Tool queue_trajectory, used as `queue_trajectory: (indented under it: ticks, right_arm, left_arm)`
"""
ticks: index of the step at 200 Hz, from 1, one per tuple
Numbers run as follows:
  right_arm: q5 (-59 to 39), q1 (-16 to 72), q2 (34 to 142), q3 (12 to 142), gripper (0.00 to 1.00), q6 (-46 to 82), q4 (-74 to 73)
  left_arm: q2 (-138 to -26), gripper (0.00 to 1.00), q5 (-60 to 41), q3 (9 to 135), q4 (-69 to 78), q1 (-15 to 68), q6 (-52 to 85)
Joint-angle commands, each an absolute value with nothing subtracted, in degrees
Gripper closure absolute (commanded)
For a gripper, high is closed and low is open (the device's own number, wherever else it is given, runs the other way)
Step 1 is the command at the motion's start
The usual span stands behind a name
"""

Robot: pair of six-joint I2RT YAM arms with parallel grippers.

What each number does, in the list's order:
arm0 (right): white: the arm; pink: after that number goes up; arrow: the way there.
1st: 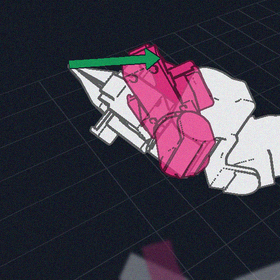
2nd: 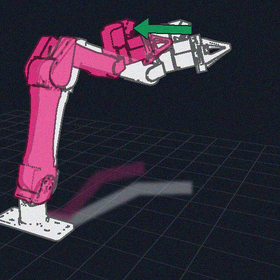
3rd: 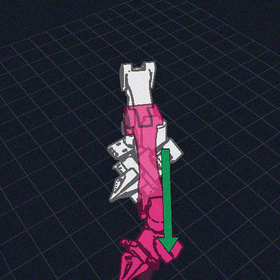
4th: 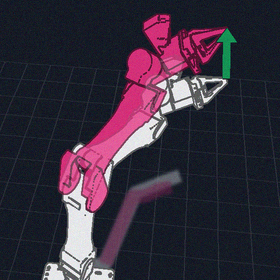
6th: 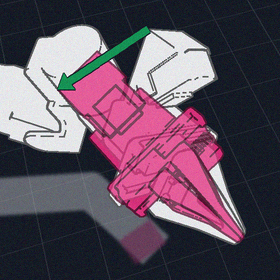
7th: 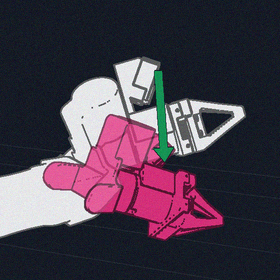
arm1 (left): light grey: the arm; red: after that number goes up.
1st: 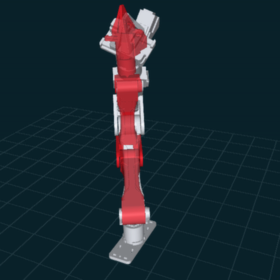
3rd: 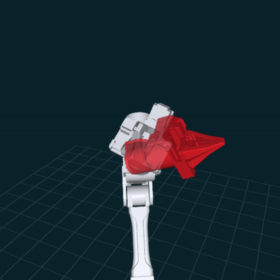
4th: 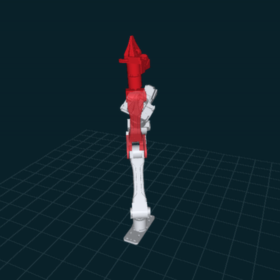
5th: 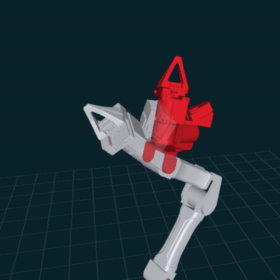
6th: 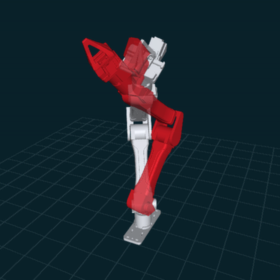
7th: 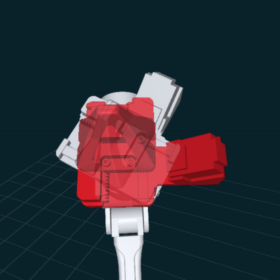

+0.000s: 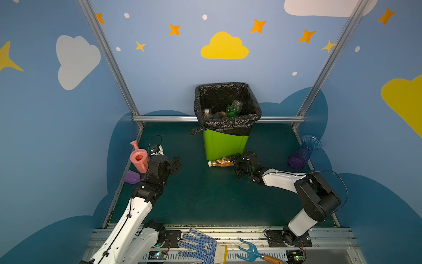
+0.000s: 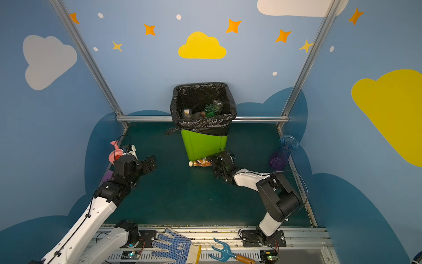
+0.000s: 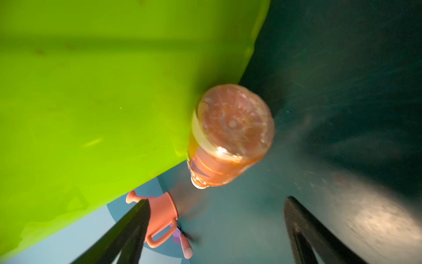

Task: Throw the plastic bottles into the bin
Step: 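Draw the left gripper back while the right gripper reaches to the last Nescafé bottle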

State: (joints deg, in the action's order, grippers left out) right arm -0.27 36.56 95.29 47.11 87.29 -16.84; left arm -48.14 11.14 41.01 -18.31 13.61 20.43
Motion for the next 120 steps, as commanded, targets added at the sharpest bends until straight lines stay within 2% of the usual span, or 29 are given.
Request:
queue_trajectory:
  ticks: [1,50,120]
  right_arm:
    - [1.9,36.8,97.9,49.7,0.13,89.2,-13.9]
    - [1.6,37.3,102.7,52.6,0.17,91.0,-12.7]
    - [5.9,36.7,105.3,55.3,0.16,87.2,-3.6]
  left_arm:
    - [-47.6,0.0,10.9,40.6,-18.4,13.3,21.0]
    - [-47.6,0.0,10.9,40.9,-18.9,12.9,20.7]
    - [-47.8,0.0,11.0,40.5,-19.0,12.6,21.0]
